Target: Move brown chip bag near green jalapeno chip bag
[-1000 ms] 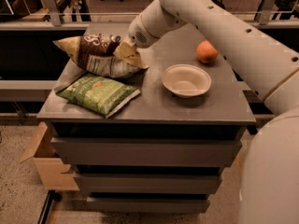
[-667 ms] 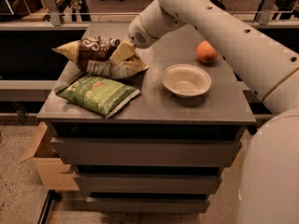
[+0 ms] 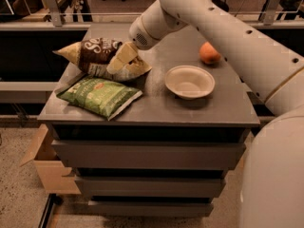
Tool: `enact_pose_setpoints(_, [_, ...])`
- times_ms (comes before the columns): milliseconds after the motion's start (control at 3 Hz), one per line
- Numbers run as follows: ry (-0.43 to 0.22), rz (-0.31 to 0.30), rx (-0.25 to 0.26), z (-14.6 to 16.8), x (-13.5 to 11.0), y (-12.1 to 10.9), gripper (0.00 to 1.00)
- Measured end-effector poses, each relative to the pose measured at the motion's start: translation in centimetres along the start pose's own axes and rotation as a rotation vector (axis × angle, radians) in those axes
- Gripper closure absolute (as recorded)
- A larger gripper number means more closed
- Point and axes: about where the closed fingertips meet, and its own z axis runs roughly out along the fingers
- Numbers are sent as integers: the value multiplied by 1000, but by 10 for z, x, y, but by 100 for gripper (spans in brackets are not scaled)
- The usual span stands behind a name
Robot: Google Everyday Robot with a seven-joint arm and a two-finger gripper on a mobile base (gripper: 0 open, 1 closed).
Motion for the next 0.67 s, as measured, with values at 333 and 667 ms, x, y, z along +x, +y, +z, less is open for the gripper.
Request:
enact_pose_setpoints(333, [5, -14, 60, -32, -3, -13, 0])
enact_pose_setpoints(667, [15, -24, 165, -77, -3, -26, 0])
